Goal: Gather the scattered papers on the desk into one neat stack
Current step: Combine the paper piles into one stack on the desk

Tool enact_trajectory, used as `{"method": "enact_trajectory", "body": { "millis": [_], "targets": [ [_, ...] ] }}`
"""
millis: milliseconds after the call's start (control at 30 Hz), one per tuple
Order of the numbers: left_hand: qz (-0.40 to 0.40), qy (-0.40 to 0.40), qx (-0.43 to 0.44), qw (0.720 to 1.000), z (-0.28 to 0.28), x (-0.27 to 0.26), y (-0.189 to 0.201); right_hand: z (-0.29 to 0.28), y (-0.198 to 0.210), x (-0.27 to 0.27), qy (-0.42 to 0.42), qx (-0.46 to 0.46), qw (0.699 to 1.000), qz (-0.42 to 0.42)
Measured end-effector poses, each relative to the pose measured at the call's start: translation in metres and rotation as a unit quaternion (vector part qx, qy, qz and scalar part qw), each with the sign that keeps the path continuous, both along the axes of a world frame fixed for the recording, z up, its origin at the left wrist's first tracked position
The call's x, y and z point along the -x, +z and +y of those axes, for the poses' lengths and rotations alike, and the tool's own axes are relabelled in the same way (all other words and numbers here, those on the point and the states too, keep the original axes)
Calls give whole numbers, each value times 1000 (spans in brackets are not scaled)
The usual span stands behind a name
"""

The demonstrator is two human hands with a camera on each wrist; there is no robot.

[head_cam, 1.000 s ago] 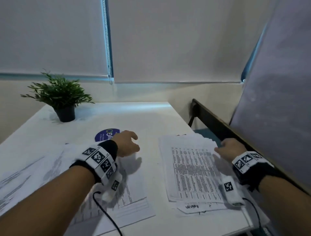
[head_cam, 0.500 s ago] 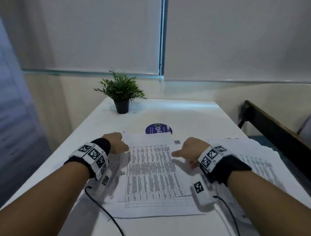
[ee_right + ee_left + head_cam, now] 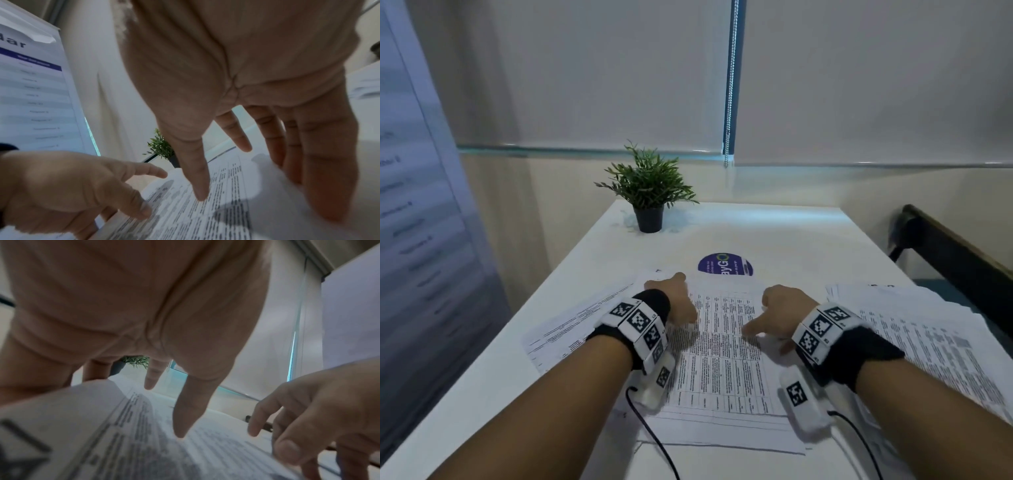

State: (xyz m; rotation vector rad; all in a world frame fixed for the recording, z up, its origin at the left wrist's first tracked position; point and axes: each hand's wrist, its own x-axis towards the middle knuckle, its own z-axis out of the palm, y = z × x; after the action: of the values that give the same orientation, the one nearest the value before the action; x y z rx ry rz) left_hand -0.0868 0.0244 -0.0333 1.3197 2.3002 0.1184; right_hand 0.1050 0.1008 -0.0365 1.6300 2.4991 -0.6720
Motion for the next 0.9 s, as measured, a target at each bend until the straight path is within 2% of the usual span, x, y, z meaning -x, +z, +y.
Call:
{"method": "enact_trajectory", "body": {
  "millis": [233,300,400,500,567,633,700,733,767,833,900],
  "targets": [
    [-41,15,-17,999,3,-2,-1,-1,1,-13,-6,1,999,39],
    [-69,19,-52,996,3,-1,3,-3,1,-16,-8,11,999,52],
    [-111,-13,-161,981,0,-3,23,-2,0,-28,-49,52,990,118],
    [-176,-104,-259,944,-8,-15,53,-1,3,-41,-123,127,951,253],
    [-221,-151,-297,917,-10,-28,78,6,9,-52,-162,144,931,295],
    [-282,-156,-352,879,-10,-39,102,10,16,-63,-182,212,880,385],
    [-353,-134,-406,832,-3,-49,113,17,23,-81,-169,251,804,512],
    [-363,-120,-423,822,4,-53,114,24,23,-94,-171,238,781,552],
    [-363,-103,-428,821,9,-57,111,28,26,-108,-179,220,770,571],
    [-375,-68,-398,835,22,-64,98,40,26,-141,-219,160,785,556],
    [-396,-41,-351,848,33,-69,77,54,25,-178,-257,70,835,481]
  ]
}}
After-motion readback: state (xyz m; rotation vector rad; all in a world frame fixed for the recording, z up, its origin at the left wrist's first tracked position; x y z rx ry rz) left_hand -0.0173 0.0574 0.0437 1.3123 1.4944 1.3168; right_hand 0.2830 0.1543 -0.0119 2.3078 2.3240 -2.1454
